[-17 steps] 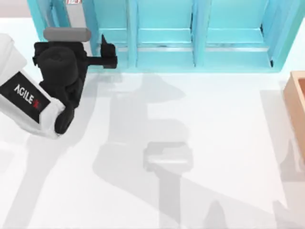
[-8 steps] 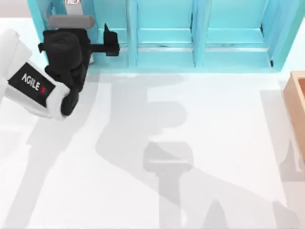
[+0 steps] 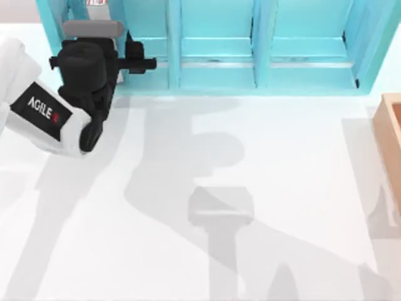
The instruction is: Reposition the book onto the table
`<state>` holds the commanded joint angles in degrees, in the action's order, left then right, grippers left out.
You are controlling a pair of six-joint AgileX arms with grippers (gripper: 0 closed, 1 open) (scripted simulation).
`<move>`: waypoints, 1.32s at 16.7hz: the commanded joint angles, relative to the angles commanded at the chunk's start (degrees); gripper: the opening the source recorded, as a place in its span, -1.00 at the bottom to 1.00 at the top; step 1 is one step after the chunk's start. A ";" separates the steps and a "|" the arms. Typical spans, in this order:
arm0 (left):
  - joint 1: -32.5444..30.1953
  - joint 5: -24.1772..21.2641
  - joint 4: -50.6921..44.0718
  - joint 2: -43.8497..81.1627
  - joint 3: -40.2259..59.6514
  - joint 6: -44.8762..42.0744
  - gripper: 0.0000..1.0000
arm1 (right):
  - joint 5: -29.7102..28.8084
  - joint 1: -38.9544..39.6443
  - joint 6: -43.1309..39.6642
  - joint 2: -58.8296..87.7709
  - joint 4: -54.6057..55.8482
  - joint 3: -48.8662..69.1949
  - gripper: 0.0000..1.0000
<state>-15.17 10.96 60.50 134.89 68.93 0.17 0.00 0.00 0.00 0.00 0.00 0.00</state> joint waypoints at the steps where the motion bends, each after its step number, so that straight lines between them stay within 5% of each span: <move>1: 0.00 0.00 0.00 0.00 0.00 0.00 -0.21 | 0.00 0.00 0.00 0.00 0.00 0.00 1.00; 7: 0.00 0.00 0.00 0.00 0.00 0.00 -1.00 | 0.00 0.00 0.00 0.00 0.00 0.00 1.00; 17: -0.44 0.14 -0.44 -0.87 -0.30 0.01 -1.00 | 0.00 0.00 0.00 0.00 0.00 0.00 1.00; 22: -2.44 2.67 -7.68 -13.30 -5.19 0.47 -1.00 | 0.00 0.00 0.00 0.00 0.00 0.00 1.00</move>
<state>-17.61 13.64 52.82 121.59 63.73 0.64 0.00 0.00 0.00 0.00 0.00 0.00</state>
